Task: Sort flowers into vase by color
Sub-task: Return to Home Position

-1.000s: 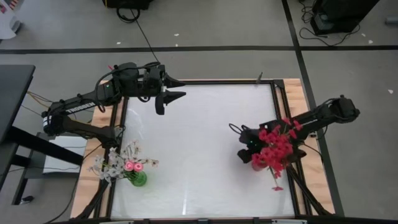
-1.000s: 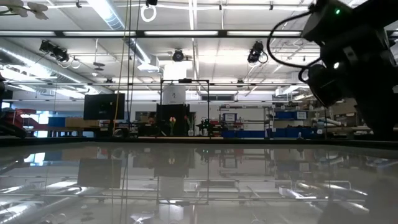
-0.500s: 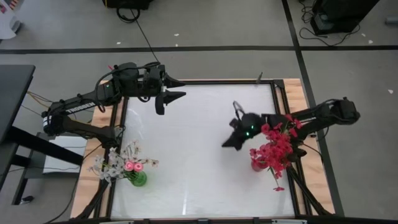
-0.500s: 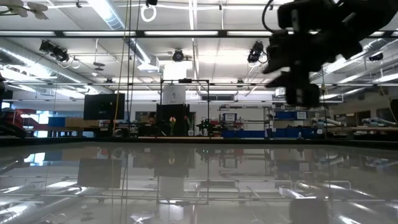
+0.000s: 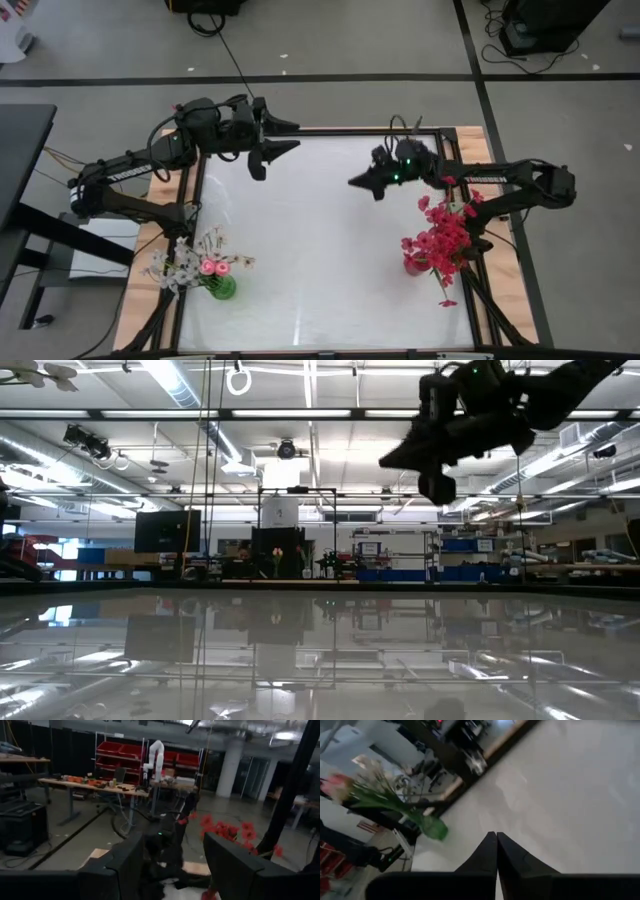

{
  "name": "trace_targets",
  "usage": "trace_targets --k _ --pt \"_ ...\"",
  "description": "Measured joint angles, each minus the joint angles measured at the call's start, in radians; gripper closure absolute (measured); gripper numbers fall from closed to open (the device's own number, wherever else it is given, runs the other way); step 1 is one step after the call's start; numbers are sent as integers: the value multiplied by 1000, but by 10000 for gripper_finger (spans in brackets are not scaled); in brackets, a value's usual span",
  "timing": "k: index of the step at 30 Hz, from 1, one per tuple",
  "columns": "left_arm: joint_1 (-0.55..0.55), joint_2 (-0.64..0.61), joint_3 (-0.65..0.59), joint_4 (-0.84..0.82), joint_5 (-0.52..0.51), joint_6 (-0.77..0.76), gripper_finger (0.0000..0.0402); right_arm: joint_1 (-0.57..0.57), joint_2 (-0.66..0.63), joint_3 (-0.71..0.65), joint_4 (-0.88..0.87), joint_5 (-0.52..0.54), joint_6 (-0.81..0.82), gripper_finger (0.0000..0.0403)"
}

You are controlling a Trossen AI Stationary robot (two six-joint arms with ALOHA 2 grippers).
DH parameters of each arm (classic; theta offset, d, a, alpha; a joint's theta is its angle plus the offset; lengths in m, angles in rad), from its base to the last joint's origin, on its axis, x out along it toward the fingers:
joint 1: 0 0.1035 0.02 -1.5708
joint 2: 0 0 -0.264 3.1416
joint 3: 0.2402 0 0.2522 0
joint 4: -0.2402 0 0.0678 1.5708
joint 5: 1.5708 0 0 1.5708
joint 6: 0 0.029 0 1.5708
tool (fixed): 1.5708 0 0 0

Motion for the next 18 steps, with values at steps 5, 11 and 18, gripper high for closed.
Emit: trace_targets --k 5,11,18 --pt "0 0 0 42 1 -93 189 -64 -1 134 -77 -5 -99 389" --pt "14 0 0 20 -3 -169 189 -113 -1 296 -246 -28 -324 396" --pt "126 -32 -2 -133 -20 -137 244 -122 -72 364 -270 -109 -472 398"
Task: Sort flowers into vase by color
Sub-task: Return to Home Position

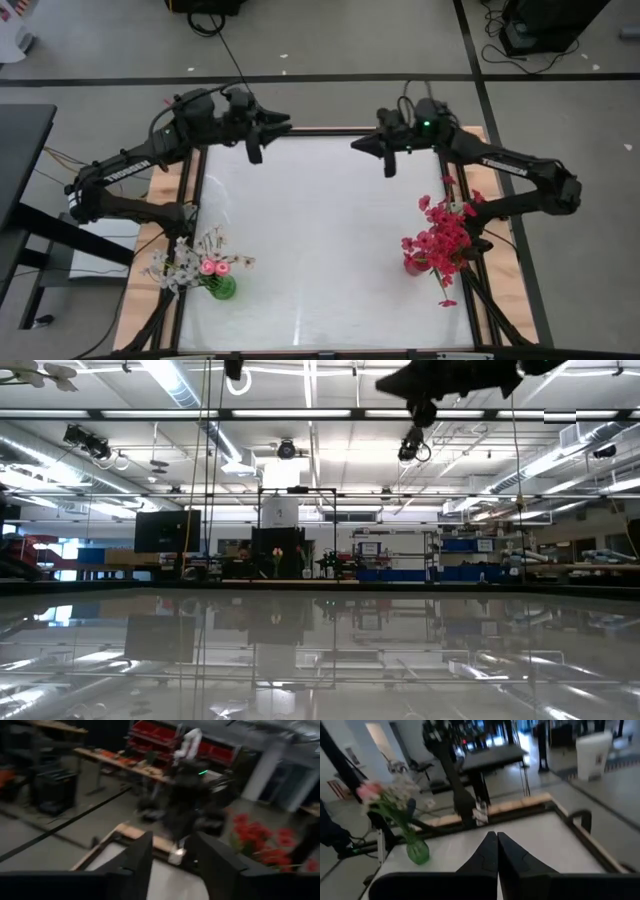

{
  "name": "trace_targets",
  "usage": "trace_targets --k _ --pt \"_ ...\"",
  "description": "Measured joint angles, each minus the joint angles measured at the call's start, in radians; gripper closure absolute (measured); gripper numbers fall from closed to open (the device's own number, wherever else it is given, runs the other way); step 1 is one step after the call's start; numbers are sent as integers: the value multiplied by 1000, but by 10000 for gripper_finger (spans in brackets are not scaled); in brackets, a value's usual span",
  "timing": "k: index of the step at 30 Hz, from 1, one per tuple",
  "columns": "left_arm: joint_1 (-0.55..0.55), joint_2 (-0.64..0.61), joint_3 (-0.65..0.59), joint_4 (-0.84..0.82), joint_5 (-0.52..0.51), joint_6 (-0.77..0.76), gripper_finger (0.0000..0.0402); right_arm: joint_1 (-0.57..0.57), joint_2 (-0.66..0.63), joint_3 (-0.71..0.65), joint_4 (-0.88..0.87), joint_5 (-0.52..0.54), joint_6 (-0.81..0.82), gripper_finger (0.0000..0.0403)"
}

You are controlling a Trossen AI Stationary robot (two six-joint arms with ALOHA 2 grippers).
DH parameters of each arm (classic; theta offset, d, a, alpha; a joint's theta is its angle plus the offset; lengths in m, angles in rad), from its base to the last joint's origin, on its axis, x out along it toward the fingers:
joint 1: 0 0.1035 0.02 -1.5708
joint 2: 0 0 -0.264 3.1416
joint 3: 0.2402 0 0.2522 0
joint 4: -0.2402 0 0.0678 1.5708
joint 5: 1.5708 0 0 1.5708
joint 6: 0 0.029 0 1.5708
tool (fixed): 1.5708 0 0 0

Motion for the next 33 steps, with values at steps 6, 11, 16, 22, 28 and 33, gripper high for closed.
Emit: trace_targets --k 6,11,16,22,28,33 --pt "81 -44 0 -157 -1 87 338 9 -164 0 -74 26 -47 398" --pt "89 -81 -133 -68 -10 124 394 35 -310 0 -209 70 -211 398" --pt "67 -100 -383 268 2 -17 395 69 -396 -16 -259 85 -232 398" --pt "42 -110 -557 494 134 -47 395 76 -467 -98 -233 129 -228 399" --pt "27 -221 -687 515 133 -94 399 82 -532 -257 -5 50 -54 401" --pt "24 -335 -765 518 99 -139 400 127 -611 -330 81 96 52 402"
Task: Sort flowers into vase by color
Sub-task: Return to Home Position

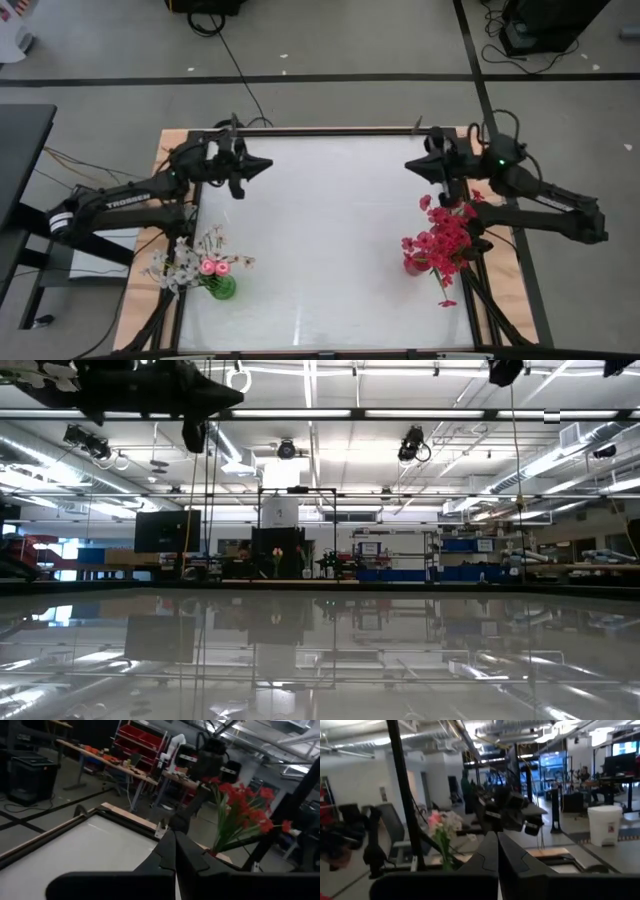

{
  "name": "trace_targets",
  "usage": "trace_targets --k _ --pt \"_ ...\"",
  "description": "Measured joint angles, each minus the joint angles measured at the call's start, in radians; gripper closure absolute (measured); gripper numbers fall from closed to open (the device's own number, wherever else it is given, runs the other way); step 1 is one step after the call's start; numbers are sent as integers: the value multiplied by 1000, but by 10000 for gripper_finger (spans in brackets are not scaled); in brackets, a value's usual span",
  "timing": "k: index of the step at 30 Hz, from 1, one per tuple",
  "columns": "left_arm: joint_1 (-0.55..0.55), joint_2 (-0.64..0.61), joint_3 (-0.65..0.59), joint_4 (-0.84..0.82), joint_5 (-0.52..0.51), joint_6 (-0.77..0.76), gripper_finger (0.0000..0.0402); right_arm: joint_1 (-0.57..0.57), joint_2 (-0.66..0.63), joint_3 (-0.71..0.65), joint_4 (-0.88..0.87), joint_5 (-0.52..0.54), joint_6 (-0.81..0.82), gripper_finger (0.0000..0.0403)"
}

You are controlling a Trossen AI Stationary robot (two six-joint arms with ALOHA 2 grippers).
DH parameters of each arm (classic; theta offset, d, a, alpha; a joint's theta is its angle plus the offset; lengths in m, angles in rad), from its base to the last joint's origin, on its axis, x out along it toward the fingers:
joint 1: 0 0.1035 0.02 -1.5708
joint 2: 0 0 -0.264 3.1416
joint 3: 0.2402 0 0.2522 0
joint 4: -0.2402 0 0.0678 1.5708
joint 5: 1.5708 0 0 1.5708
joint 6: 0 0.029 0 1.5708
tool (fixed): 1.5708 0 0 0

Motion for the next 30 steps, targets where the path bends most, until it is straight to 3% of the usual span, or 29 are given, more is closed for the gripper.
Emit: trace_targets --k 5,13,17,27,30 --pt "-8 -49 -54 -1 2 26 400 52 -118 -1 -61 114 -17 402" --pt "-71 -44 -65 -43 2 103 399 89 -328 -1 -312 278 -37 402" --pt "-94 -43 -65 -100 -52 142 398 90 -385 -3 -403 337 -40 402" --pt "-121 -44 -65 -156 -85 151 398 90 -488 -132 -401 555 -48 403" --pt "-156 -44 -65 -190 -86 187 398 90 -510 -199 -313 645 -38 403"
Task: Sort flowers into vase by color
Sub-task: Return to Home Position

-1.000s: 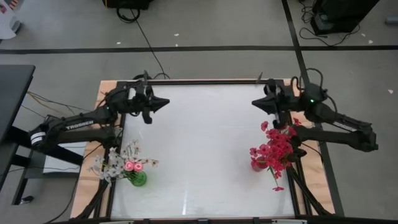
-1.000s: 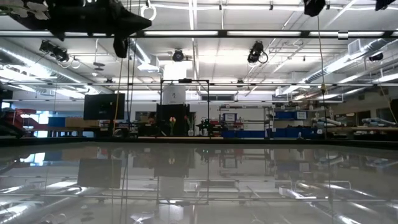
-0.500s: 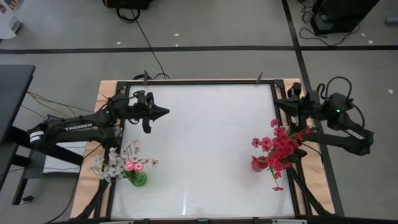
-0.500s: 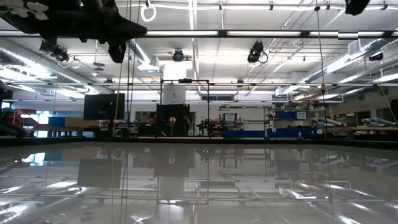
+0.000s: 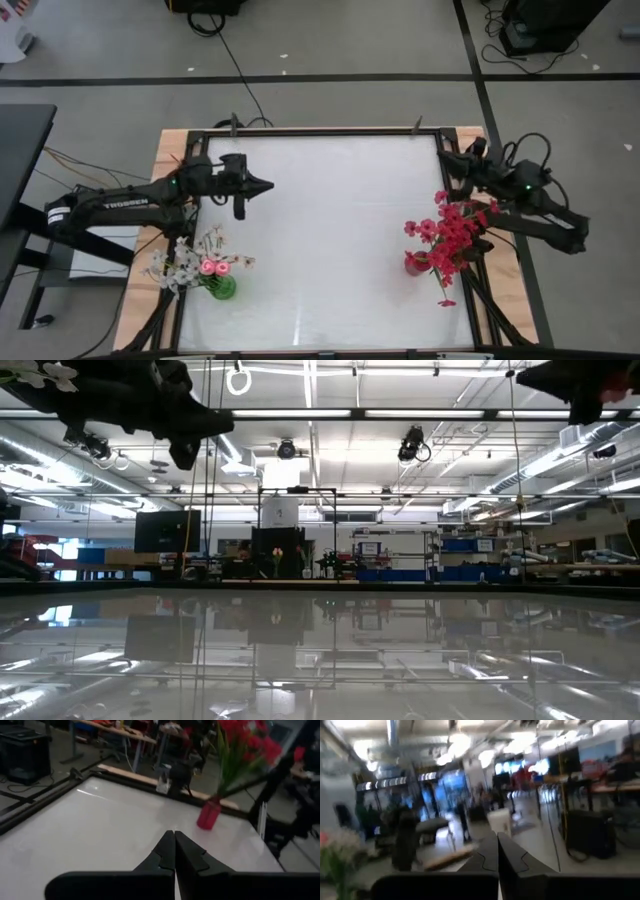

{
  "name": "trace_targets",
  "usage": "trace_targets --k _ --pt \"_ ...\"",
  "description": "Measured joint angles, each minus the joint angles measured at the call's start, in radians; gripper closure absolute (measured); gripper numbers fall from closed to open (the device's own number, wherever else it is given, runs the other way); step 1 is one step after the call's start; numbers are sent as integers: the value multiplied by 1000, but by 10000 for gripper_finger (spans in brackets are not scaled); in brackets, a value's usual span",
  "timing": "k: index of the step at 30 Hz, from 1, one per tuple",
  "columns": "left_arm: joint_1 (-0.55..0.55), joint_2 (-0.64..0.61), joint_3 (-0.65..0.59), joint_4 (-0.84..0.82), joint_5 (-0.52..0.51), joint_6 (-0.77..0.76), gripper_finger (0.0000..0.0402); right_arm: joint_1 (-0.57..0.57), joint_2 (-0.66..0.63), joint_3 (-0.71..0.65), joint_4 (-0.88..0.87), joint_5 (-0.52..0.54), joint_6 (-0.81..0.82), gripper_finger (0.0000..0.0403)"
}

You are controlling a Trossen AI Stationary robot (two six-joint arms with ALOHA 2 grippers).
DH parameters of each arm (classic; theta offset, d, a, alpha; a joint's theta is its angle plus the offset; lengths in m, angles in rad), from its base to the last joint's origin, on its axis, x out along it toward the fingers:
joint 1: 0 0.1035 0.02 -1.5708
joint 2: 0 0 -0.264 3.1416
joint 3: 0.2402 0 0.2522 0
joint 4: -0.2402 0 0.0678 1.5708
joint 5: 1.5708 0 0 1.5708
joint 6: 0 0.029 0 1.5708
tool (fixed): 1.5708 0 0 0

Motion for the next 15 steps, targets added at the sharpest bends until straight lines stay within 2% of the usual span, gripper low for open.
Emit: trace_targets --k 5,9,15 --pt "-46 6 0 -65 -62 24 399 0 -1 -79 247 -55 -1 399" --pt "-62 6 0 -71 -92 24 400 0 2 -77 385 -125 -8 398" --pt "-78 6 0 -76 -88 -18 396 0 8 28 408 -214 -24 398"
